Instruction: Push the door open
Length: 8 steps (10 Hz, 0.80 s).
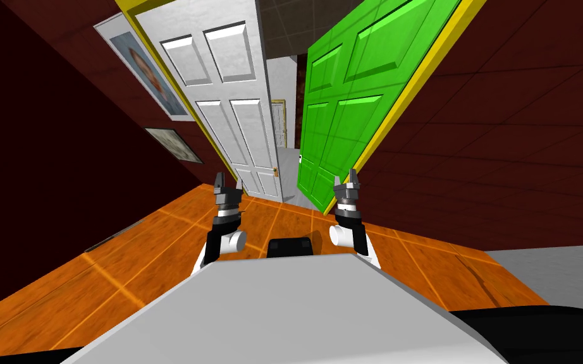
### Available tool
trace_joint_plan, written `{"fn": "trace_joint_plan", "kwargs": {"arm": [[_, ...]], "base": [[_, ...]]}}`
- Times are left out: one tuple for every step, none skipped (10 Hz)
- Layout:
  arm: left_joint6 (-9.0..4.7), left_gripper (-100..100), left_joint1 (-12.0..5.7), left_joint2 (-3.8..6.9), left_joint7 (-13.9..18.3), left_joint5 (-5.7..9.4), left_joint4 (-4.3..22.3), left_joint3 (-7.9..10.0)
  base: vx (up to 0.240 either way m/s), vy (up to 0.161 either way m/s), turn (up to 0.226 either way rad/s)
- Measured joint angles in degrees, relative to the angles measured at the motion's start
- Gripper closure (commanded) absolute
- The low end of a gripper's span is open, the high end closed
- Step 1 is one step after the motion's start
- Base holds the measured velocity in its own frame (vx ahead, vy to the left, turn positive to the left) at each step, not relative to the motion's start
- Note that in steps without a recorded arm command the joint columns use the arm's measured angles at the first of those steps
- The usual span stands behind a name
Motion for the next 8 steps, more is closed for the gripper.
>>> {"fn": "trace_joint_plan", "kwargs": {"arm": [[-0.42,-100,-0.23,0.23,0.06,-0.02,1.28,-0.02],[-0.84,-100,-0.41,0.32,0.02,-0.13,2.54,-0.21],[-1.11,-100,-0.76,0.56,0.04,-0.13,3.84,-0.2],[-1.32,-100,-1.09,0.74,0.07,-0.17,5.13,-0.24],[-1.56,-100,-1.77,0.79,-0.02,-0.28,6.77,-0.33],[-1.56,-100,-2.06,1.02,-0.01,-0.29,7.79,-0.33],[-2.15,-100,-2.57,1.18,0.01,-0.36,9.74,-0.39],[-2.69,-100,-3.29,1.22,-0.06,-0.46,11.77,-0.48]], "base": [[0.084,0.027,-0.036],[0.095,0.032,-0.047],[0.098,0.03,-0.048],[0.092,0.038,-0.043],[0.092,0.049,-0.046],[0.095,0.049,-0.05],[0.094,0.037,-0.05],[0.093,0.026,-0.045]]}}
